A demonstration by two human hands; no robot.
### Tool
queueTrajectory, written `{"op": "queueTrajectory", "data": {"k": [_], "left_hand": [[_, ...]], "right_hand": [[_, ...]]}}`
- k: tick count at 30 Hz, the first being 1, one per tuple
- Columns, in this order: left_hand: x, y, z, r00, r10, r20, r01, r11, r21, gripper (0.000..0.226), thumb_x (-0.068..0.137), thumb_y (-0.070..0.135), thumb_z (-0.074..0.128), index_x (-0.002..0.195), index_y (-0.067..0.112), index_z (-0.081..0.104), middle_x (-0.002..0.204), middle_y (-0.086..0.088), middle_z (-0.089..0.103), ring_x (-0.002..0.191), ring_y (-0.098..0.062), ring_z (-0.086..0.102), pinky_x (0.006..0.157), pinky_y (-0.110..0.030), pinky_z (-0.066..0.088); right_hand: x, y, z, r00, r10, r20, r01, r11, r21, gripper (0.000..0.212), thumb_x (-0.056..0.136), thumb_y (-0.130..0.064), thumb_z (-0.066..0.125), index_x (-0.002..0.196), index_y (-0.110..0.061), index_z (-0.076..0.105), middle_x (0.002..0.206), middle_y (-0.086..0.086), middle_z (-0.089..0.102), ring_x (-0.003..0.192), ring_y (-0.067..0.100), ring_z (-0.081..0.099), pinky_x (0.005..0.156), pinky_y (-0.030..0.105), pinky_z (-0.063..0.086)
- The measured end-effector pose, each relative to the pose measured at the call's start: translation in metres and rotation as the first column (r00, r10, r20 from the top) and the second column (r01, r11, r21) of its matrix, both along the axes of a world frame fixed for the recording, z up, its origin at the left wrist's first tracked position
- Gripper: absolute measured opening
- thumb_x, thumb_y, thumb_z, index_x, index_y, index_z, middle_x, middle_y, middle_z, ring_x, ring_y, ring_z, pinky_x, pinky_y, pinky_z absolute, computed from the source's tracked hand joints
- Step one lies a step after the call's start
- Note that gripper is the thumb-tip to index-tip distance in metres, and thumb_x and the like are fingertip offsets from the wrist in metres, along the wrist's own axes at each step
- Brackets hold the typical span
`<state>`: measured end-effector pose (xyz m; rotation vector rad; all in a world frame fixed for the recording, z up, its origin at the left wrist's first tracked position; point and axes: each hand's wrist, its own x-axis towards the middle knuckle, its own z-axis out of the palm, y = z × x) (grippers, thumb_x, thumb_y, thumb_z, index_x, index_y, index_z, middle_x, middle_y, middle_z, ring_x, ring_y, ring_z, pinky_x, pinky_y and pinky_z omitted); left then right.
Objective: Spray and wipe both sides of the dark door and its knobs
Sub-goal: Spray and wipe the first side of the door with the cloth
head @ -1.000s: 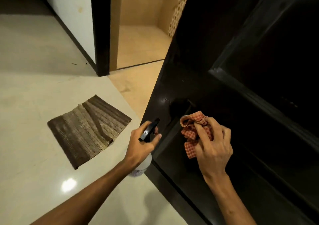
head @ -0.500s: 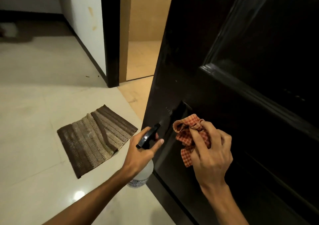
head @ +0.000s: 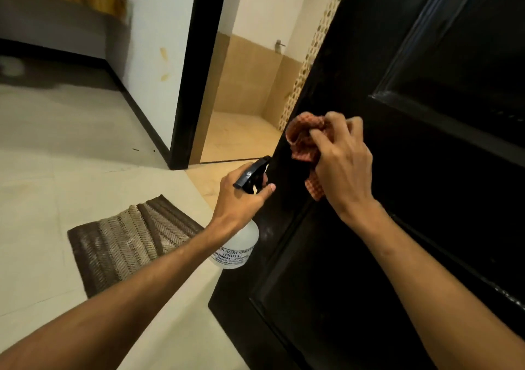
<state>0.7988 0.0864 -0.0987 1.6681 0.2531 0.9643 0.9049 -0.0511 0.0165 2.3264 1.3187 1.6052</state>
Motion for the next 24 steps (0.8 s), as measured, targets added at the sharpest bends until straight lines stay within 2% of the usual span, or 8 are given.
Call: {"op": "queueTrajectory", "data": {"k": [3,6,8,10,15,17,20,24], "left_hand": [[-0.004,0.009,-0.003,0.999,-0.022,0.033,0.022,1.0,0.015,0.017,0.088,0.016,0.082,0.093,0.016,0.066,0.083,0.005,0.067,0.06,0.002,0.059,0.056,-0.013,0.046],[-0.018,0.012,-0.019,0.999,-0.037,0.04,0.036,0.999,0.015,0.018,0.087,0.013,0.082,0.095,0.016,0.066,0.084,0.002,0.068,0.062,0.0,0.059,0.056,-0.016,0.047],[-0.028,0.015,-0.033,0.999,-0.036,0.015,0.036,0.999,0.018,0.02,0.086,0.014,0.082,0.097,0.017,0.066,0.086,0.004,0.068,0.069,-0.001,0.061,0.061,-0.016,0.05],[-0.036,0.019,-0.045,0.999,-0.033,-0.018,0.034,0.999,0.036,0.02,0.086,0.015,0.083,0.097,0.018,0.066,0.086,0.004,0.068,0.078,-0.003,0.063,0.067,-0.014,0.05],[-0.042,0.018,-0.057,0.998,-0.041,-0.046,0.041,0.999,0.016,0.019,0.086,0.013,0.082,0.096,0.018,0.067,0.088,0.004,0.07,0.088,-0.005,0.066,0.075,-0.01,0.05],[-0.042,0.013,-0.061,0.998,-0.045,-0.042,0.045,0.999,-0.007,0.018,0.086,0.012,0.082,0.097,0.016,0.067,0.09,0.004,0.07,0.089,-0.003,0.066,0.076,-0.008,0.049],[-0.044,-0.003,-0.065,0.997,-0.075,-0.028,0.074,0.996,-0.044,0.017,0.087,0.012,0.081,0.096,0.014,0.067,0.088,0.003,0.069,0.083,-0.004,0.066,0.072,-0.012,0.051],[-0.043,-0.018,-0.064,0.989,-0.148,-0.012,0.147,0.987,-0.068,0.017,0.087,0.011,0.081,0.096,0.015,0.067,0.087,0.0,0.07,0.083,-0.009,0.069,0.073,-0.018,0.055]], "right_hand": [[0.004,0.031,0.007,1.0,-0.012,0.023,0.012,1.0,0.01,0.015,0.094,-0.001,0.061,0.106,-0.002,0.069,0.13,0.014,0.053,0.105,0.031,0.043,0.063,0.032,0.048],[0.001,0.036,-0.045,0.999,-0.049,0.004,0.049,0.964,-0.263,0.039,0.081,-0.018,0.079,0.114,-0.004,0.067,0.133,0.015,0.05,0.105,0.033,0.041,0.078,0.039,0.053],[-0.009,0.029,-0.089,0.994,-0.11,-0.009,0.084,0.809,-0.582,0.058,0.075,-0.031,0.085,0.124,-0.008,0.064,0.139,0.015,0.045,0.11,0.033,0.042,0.088,0.04,0.05],[-0.019,0.024,-0.098,0.985,-0.174,0.005,0.126,0.695,-0.707,0.054,0.085,-0.036,0.076,0.129,-0.009,0.061,0.142,0.013,0.042,0.116,0.031,0.042,0.094,0.038,0.047],[-0.004,0.038,-0.028,0.986,-0.155,0.055,0.164,0.957,-0.241,0.03,0.086,-0.014,0.068,0.113,-0.004,0.067,0.131,0.014,0.05,0.106,0.033,0.042,0.081,0.039,0.051],[-0.002,0.03,-0.042,0.99,-0.132,0.054,0.143,0.92,-0.364,0.035,0.087,-0.02,0.071,0.118,-0.005,0.065,0.136,0.014,0.046,0.109,0.033,0.04,0.085,0.039,0.049],[-0.011,-0.014,-0.087,0.989,-0.149,-0.005,0.108,0.742,-0.661,0.048,0.079,-0.036,0.083,0.119,-0.014,0.069,0.138,0.01,0.044,0.111,0.029,0.038,0.091,0.038,0.049],[-0.014,-0.057,-0.049,0.991,-0.059,-0.12,0.019,0.951,-0.307,0.048,0.083,-0.043,0.077,0.113,-0.006,0.068,0.133,0.014,0.051,0.102,0.032,0.042,0.081,0.044,0.052]]}}
